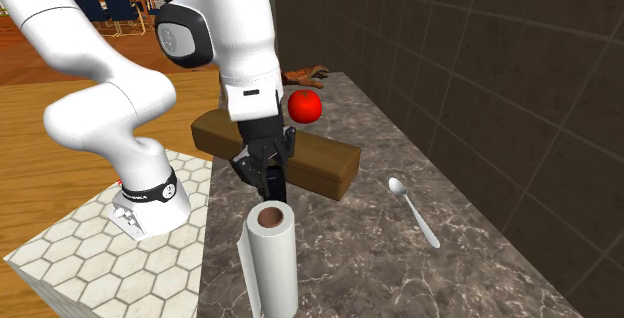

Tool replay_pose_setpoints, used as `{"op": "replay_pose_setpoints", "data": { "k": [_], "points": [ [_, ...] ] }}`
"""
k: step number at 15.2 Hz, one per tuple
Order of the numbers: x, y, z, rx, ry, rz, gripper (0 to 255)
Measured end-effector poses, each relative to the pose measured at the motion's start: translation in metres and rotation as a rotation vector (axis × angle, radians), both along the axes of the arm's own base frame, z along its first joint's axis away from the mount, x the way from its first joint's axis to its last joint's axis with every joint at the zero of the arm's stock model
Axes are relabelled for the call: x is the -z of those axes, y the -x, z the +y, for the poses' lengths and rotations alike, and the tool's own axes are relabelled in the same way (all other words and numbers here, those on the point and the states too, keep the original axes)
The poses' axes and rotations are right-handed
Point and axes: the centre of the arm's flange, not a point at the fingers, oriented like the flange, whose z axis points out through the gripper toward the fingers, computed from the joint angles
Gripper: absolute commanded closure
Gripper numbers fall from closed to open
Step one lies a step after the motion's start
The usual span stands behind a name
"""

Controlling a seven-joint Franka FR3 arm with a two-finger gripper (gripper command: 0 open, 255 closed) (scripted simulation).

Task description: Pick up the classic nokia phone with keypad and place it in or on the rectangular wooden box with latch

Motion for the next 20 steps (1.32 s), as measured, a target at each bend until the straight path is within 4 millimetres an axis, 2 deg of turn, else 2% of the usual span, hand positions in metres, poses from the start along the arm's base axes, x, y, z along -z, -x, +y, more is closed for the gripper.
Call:
{"op": "replay_pose_setpoints", "data": {
  "k": [20],
  "points": [
    [-0.107, 0.0, 0.0, 0.0, 0.0, 0.0, 255]
  ]
}}
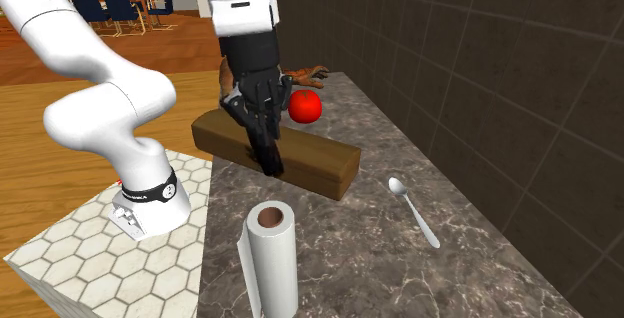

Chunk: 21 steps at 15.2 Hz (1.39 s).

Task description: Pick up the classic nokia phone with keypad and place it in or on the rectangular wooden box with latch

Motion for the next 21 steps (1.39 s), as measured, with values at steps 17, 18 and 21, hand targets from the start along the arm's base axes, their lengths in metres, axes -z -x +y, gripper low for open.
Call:
{"op": "replay_pose_setpoints", "data": {
  "k": [17, 18, 21],
  "points": [
    [-0.026, 0.102, 0.168, -0.001, 0.0, 0.0, 255],
    [-0.025, 0.109, 0.177, 0.0, 0.0, 0.0, 255],
    [-0.028, 0.127, 0.207, -0.001, 0.0, 0.0, 255]
  ]
}}
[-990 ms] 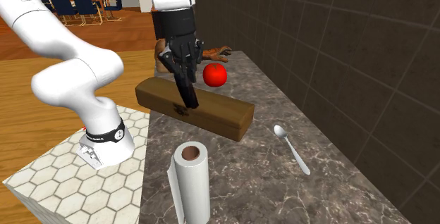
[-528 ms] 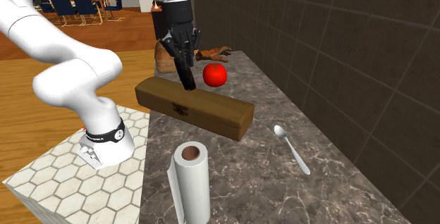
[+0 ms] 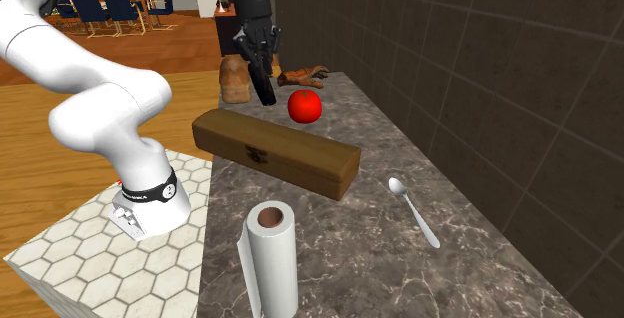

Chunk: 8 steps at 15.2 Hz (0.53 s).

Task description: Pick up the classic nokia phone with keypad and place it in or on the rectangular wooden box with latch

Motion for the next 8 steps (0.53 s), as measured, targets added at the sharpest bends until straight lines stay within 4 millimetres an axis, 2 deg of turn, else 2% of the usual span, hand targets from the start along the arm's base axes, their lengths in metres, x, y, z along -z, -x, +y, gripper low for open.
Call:
{"op": "replay_pose_setpoints", "data": {
  "k": [8],
  "points": [
    [0.038, 0.003, 0.007, 0.001, 0.0, 0.001, 255]
  ]
}}
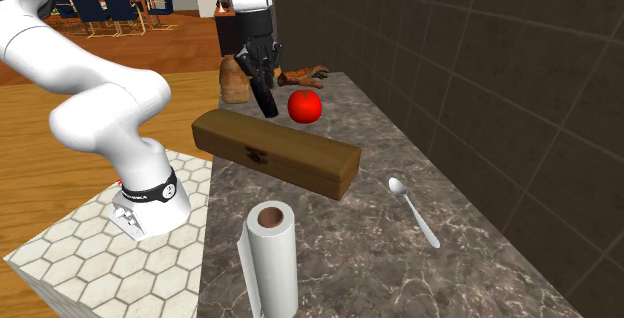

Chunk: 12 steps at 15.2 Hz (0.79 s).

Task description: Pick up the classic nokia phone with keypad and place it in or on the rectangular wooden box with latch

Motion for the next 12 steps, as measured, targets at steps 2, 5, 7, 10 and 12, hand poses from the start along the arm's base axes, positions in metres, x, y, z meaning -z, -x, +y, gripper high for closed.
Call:
{"op": "replay_pose_setpoints", "data": {
  "k": [2, 5, 7, 10, 12],
  "points": [
    [0.01, 0.0, 0.0, 0.0, 0.0, 0.0, 255],
    [0.027, 0.001, 0.0, 0.0, 0.0, 0.0, 255],
    [0.038, 0.001, 0.0, 0.0, 0.0, 0.0, 255],
    [0.047, 0.001, 0.001, -0.001, -0.004, -0.008, 255],
    [0.049, 0.001, 0.001, -0.001, -0.005, -0.009, 255]
  ]
}}
